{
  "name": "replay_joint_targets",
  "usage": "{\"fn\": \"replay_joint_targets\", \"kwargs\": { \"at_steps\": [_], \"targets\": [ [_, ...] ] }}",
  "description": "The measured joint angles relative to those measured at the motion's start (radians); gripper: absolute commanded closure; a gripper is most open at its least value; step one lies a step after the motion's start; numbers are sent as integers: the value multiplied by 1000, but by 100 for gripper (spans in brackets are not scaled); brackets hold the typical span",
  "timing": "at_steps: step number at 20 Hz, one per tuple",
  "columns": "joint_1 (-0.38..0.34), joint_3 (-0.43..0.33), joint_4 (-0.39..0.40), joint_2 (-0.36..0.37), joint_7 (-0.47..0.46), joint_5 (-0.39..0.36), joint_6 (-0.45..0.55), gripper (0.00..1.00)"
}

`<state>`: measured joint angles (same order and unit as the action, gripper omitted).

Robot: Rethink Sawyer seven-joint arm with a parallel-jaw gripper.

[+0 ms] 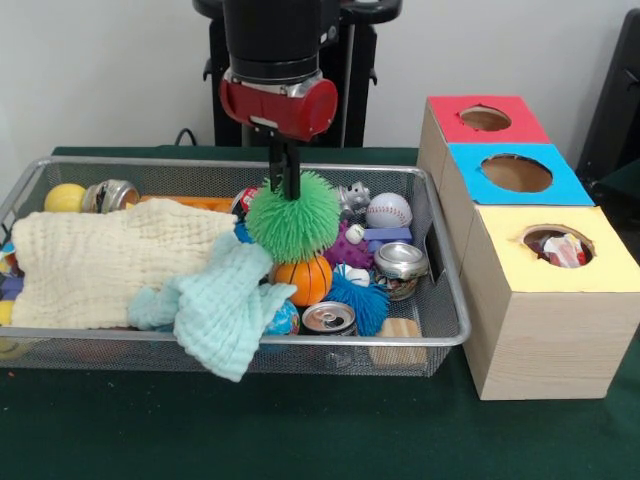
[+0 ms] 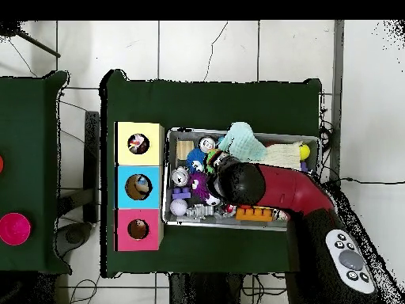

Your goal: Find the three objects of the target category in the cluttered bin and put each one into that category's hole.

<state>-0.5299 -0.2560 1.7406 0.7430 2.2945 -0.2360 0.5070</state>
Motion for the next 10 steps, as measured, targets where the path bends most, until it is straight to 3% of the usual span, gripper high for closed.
{"fn": "replay_joint_targets", "kwargs": {
  "at_steps": [10],
  "targets": [
    [-40, -25, 32, -6, 0, -12, 0, 100]
  ]
}}
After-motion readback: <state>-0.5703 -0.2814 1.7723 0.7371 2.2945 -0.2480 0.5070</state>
